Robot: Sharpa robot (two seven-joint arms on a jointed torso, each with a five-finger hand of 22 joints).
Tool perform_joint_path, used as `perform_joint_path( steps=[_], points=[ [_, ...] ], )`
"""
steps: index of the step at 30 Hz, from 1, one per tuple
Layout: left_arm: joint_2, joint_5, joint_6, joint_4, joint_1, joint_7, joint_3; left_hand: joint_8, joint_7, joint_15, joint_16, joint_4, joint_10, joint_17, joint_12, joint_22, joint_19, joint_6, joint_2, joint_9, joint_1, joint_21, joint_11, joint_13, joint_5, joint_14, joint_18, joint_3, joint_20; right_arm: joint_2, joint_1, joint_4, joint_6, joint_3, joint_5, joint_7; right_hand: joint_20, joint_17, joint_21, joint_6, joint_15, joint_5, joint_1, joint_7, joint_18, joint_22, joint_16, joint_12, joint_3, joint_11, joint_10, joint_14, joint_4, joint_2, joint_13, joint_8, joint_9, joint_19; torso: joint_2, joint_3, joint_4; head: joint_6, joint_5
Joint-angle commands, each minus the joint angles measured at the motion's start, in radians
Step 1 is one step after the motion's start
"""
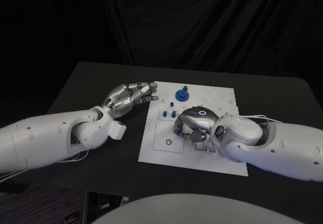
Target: Assemble the parts on the task board
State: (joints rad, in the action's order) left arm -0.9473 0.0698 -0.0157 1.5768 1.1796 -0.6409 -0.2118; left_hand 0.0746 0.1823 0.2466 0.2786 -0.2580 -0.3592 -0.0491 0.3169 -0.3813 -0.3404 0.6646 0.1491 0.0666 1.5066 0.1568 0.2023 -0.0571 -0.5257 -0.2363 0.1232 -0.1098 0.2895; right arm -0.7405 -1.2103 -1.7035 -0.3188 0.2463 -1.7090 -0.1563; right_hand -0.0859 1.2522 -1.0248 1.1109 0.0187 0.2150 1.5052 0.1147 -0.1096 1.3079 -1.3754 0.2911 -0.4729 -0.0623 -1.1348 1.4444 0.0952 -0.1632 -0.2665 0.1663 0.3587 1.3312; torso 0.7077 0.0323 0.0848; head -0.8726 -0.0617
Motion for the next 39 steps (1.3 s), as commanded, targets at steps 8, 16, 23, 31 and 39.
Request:
perform_joint_path(
  steps=[8, 16, 23, 31, 39],
  points=[
    [0.002, 0.006, -0.021, 0.0, -0.003, -0.003, 0.001, 0.004, 0.028, 0.003, 0.008, 0.001, -0.003, -0.002, 0.005, 0.0, -0.006, 0.0, 0.006, 0.001, 0.008, 0.002, 0.006, -0.001, -0.006, -0.006, -0.014, 0.006, 0.002, 0.003, 0.004, 0.001, 0.042, 0.001, -0.007, -0.025, -0.003, -0.017, 0.03, -0.015, -0.002, 0.002, -0.001, 0.003, -0.005, 0.112, 0.016, -0.002, 0.007, 0.009, -0.006, -0.005, -0.003, 0.005, 0.001, -0.013, -0.002, -0.013, -0.001, 0.0006, -0.0007, 0.0, -0.002],
    [0.003, 0.006, -0.023, -0.001, -0.004, -0.001, 0.001, 0.004, 0.028, 0.003, 0.008, 0.001, -0.003, -0.002, 0.005, 0.0, -0.006, 0.0, 0.006, 0.001, 0.008, 0.002, 0.006, -0.001, -0.006, -0.006, -0.014, 0.006, 0.002, 0.004, 0.004, 0.002, 0.063, 0.001, -0.022, -0.038, -0.003, -0.026, 0.044, -0.015, -0.002, 0.0, 0.0, 0.004, -0.007, 0.108, 0.022, -0.003, 0.006, 0.008, -0.005, -0.009, -0.004, 0.007, 0.001, -0.014, -0.002, -0.02, -0.001, 0.0008, -0.0001, 0.0, -0.003],
    [0.004, 0.006, -0.026, -0.002, -0.005, 0.001, 0.001, 0.004, 0.028, 0.004, 0.008, 0.001, -0.003, -0.002, 0.006, 0.0, -0.007, 0.001, 0.007, 0.001, 0.008, 0.003, 0.007, -0.001, -0.007, -0.006, -0.015, 0.006, 0.002, 0.005, 0.004, 0.003, 0.064, 0.001, -0.03, -0.039, -0.003, -0.027, 0.045, -0.015, -0.002, 0.0, 0.001, 0.004, -0.007, 0.108, 0.023, -0.003, 0.006, 0.008, -0.005, -0.01, -0.005, 0.007, 0.0, -0.014, -0.001, -0.021, -0.001, 0.0007, 0.0001, 0.0, -0.001],
    [0.005, 0.006, -0.028, -0.003, -0.006, 0.003, 0.001, 0.004, 0.029, 0.005, 0.01, 0.0, -0.003, -0.002, 0.006, 0.0, -0.007, 0.001, 0.008, 0.001, 0.008, 0.003, 0.007, -0.001, -0.008, -0.007, -0.015, 0.008, 0.003, 0.008, 0.004, 0.005, 0.052, 0.001, -0.032, -0.033, -0.004, -0.03, 0.049, -0.016, -0.003, -0.001, 0.0, 0.005, -0.008, 0.107, 0.025, -0.004, 0.007, 0.007, -0.004, -0.012, -0.004, 0.008, 0.0, -0.016, -0.001, -0.024, -0.001, 0.0008, -0.0007, 0.0, -0.002],
    [0.005, 0.006, -0.03, -0.003, -0.007, 0.004, 0.001, 0.004, 0.029, 0.006, 0.01, 0.0, -0.003, -0.002, 0.007, 0.0, -0.007, 0.001, 0.009, 0.001, 0.009, 0.003, 0.008, -0.002, -0.008, -0.008, -0.016, 0.009, 0.003, 0.012, 0.004, 0.009, 0.049, 0.001, -0.032, -0.022, -0.017, -0.051, 0.083, -0.17, -0.019, -0.042, -0.021, 0.003, -0.012, 0.099, 0.038, -0.033, 0.004, -0.011, 0.045, -0.028, 0.018, -0.008, 0.008, -0.104, -0.05, -0.044, -0.002, 0.0008, 0.0, 0.0, -0.002]
  ],
)
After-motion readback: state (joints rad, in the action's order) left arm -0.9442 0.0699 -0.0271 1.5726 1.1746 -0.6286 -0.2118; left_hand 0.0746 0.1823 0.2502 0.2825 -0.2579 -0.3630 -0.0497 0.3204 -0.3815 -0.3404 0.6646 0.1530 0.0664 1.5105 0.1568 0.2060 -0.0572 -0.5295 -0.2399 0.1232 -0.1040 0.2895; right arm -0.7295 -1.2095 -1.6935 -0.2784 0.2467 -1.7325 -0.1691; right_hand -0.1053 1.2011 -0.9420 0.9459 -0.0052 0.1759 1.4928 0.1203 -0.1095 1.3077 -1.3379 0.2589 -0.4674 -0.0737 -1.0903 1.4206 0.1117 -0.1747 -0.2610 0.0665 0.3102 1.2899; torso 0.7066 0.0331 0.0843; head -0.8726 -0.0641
